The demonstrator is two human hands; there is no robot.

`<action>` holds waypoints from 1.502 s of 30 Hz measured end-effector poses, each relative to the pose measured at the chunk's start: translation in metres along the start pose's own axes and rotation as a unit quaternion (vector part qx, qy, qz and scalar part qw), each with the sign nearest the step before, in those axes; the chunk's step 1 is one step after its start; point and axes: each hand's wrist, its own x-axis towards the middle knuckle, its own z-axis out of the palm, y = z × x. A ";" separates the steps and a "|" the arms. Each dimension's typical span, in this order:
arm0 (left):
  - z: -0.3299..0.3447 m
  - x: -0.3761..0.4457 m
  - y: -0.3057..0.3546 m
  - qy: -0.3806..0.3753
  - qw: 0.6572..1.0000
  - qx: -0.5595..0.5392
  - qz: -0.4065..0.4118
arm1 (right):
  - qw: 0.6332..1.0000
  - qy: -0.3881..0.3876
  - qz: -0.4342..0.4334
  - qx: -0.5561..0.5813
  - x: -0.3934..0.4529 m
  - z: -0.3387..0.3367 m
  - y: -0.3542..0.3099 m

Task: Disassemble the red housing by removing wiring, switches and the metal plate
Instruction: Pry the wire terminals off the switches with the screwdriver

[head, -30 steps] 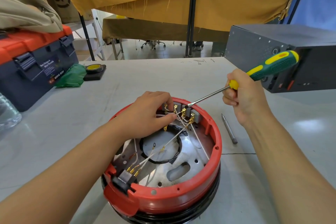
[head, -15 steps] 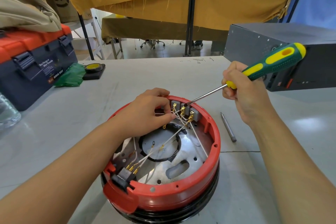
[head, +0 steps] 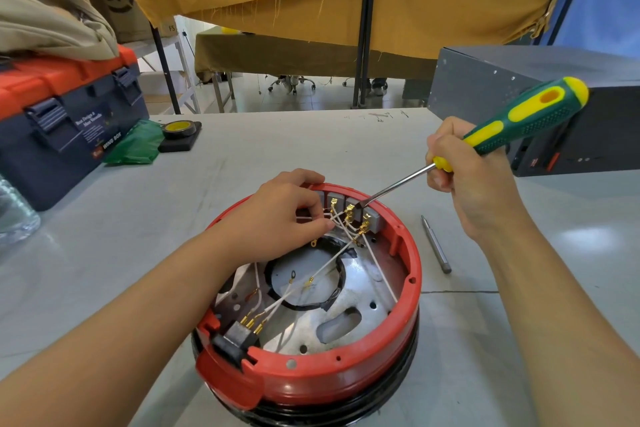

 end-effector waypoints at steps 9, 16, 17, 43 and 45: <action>-0.001 0.001 0.001 -0.006 1.000 0.002 -0.005 | 0.995 0.027 0.045 0.085 0.005 -0.005 0.016; -0.001 0.001 0.002 -0.007 1.000 0.015 -0.004 | 0.989 0.031 0.072 0.128 0.008 -0.009 0.025; -0.001 0.001 0.002 -0.009 1.000 0.016 -0.005 | 0.988 0.033 0.077 0.131 0.008 -0.010 0.025; -0.002 0.000 0.003 -0.020 1.000 0.016 -0.004 | 0.998 0.030 0.010 0.060 0.003 -0.003 0.013; -0.002 0.000 0.003 -0.019 1.000 0.017 -0.003 | 0.997 0.027 0.016 0.065 0.003 -0.004 0.014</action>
